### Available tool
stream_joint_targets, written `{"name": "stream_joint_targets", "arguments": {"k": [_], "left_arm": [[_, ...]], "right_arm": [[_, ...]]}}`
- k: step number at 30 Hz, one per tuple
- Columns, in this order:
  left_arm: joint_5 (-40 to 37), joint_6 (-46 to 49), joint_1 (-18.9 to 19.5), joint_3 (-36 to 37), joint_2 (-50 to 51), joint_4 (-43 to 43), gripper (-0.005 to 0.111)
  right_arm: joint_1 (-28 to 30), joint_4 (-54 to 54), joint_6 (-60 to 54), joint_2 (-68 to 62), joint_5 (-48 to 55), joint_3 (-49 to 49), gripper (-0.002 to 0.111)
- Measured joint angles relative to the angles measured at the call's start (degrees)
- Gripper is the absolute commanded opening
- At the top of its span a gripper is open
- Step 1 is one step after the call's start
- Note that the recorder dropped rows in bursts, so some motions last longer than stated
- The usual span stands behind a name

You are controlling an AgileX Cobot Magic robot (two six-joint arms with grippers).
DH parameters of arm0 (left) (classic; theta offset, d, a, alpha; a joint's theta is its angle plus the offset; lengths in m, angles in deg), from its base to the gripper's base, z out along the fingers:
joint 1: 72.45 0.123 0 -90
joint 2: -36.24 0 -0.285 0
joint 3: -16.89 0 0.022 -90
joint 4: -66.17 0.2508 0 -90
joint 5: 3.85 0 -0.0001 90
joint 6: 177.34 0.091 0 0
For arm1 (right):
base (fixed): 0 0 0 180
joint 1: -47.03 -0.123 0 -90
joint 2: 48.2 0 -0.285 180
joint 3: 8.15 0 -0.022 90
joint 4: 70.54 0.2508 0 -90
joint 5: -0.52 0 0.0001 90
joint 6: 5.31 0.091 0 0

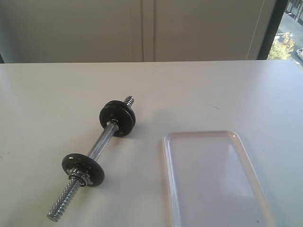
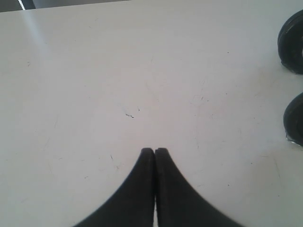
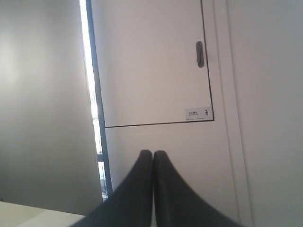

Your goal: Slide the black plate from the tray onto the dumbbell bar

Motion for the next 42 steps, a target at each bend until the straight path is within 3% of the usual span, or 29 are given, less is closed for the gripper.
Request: {"name": "stream_joint_targets", "arguments": {"k": [4,9,13,22,30,42], "left_arm": [[0.0,0.0,0.0,0.0,0.0,0.0,0.0],[0.0,0.0,0.0,0.0,0.0,0.0,0.0],[0.0,0.0,0.0,0.0,0.0,0.0,0.0],[0.1,0.0,0.0,0.0,0.0,0.0,0.0],[0.1,0.0,0.0,0.0,0.0,0.0,0.0],[0.1,0.0,0.0,0.0,0.0,0.0,0.0]], "right_arm": [[2.6,-7.8,8.0,0.1,-0.8,6.5,0.0],[4.4,-33.5,25.6,0.7,8.1,14.9,0.0],[4.4,-41.0,28.4,5.6,7.3,23.5,0.0],[3.8,-44.4,28.5,7.5,-2.5,36.9,0.0],[-1.2,-46.6,28.5,7.5,-8.3,45.9,0.0],[-4.4,-48.3,28.5,7.5,-10.6,47.0,0.0]]}}
